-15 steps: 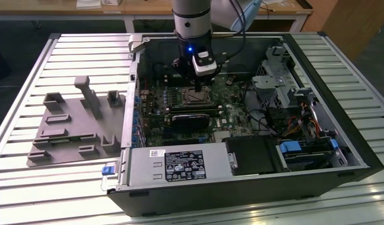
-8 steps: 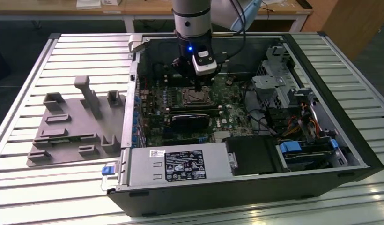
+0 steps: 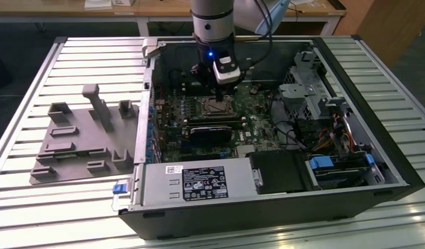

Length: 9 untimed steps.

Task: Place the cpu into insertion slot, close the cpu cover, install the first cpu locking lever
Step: 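Install the first cpu locking lever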

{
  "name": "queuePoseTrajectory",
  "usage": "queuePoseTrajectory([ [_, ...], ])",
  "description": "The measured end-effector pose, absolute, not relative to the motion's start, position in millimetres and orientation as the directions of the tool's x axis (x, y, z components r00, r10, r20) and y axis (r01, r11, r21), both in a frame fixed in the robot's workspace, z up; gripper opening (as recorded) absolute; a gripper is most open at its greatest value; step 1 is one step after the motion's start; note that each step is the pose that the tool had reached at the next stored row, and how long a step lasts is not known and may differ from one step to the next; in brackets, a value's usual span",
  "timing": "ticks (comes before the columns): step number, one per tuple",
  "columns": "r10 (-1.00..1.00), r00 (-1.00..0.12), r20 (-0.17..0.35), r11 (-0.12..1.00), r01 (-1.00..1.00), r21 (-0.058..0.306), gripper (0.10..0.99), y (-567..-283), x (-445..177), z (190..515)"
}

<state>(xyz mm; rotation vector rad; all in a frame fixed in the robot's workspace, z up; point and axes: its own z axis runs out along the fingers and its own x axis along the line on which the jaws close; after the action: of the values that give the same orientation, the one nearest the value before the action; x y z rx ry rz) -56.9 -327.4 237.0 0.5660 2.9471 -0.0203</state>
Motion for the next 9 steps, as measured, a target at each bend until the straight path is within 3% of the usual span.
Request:
queuePoseTrajectory([
  [9,0.368,-0.919,-0.14,0.929,0.369,0.013,0.102,-341,-57,237],
])
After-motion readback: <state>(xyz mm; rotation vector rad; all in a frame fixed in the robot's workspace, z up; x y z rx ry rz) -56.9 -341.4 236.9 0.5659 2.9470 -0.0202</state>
